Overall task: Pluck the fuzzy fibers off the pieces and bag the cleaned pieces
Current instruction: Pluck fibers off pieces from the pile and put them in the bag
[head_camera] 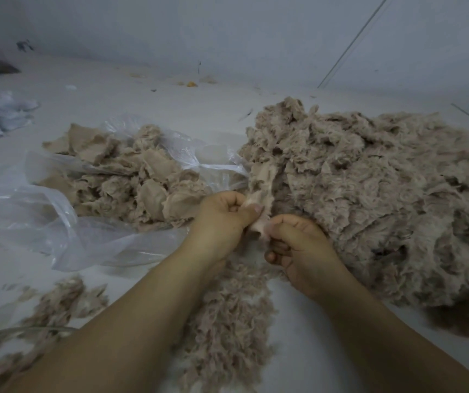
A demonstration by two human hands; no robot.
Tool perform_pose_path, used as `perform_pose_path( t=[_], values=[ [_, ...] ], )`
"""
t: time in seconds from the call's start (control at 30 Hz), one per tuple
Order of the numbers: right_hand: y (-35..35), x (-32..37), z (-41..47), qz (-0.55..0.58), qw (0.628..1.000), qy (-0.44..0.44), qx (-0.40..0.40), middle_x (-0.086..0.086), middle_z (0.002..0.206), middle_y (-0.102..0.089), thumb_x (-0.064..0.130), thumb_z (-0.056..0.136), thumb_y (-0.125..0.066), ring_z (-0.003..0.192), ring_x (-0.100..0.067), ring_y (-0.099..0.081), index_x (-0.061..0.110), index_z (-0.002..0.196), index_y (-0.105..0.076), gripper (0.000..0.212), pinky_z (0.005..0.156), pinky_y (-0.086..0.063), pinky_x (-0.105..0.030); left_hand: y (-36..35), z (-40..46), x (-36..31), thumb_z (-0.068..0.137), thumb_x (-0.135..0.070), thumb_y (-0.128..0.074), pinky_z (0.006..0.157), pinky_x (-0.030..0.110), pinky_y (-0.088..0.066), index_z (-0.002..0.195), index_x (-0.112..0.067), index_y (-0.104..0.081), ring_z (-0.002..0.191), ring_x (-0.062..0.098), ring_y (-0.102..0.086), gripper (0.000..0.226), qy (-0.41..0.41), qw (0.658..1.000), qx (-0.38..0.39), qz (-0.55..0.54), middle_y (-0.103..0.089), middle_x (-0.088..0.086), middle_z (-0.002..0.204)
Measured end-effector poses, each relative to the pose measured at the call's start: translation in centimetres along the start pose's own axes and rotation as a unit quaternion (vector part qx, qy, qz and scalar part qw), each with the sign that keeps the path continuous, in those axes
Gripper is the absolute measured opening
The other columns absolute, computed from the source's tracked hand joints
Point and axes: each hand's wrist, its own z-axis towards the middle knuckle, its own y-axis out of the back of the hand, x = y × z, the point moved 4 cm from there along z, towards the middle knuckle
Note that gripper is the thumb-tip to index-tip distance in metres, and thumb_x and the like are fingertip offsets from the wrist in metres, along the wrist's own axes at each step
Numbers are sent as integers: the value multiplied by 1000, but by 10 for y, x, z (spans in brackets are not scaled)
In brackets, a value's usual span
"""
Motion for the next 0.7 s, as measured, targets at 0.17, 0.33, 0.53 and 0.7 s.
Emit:
perform_pose_path(
  t=[0.17,0.33,0.53,0.7],
  values=[
    [-2,4,0,26,1000,-4,-10,-5,58,-61,37,77,-65,53,-15,-60,6,79,-70,31,53,-52,-25,-1,-5,2,82,-1,-74,37,11,-33,71,-5,-65,34,2,-45,15,-13,996,69,63,-59,-3,48],
    [3,0,0,67,993,-31,-91,-37,102,-64,24,88,-67,77,-35,-64,-16,112,-58,47,65,-55,-35,-4,-7,1,81,0,-75,42,12,-34,62,-16,-61,39,-2,-42,28,-47,983,112,140,-51,-14,46],
    [9,-1,2,58,988,-27,-139,-14,76,-63,17,97,-59,57,-17,-52,6,84,-63,17,48,-47,-23,12,-9,-6,77,-10,-73,40,16,-28,73,-10,-72,41,15,-46,4,-26,990,136,14,-63,5,58],
    [5,1,2,5,996,0,-88,-11,69,-70,50,73,-71,64,-22,-65,2,89,-72,51,68,-54,-37,12,-11,-2,76,-19,-73,46,21,-33,80,-8,-73,52,22,-49,12,-2,988,148,35,-63,15,67]
  ],
)
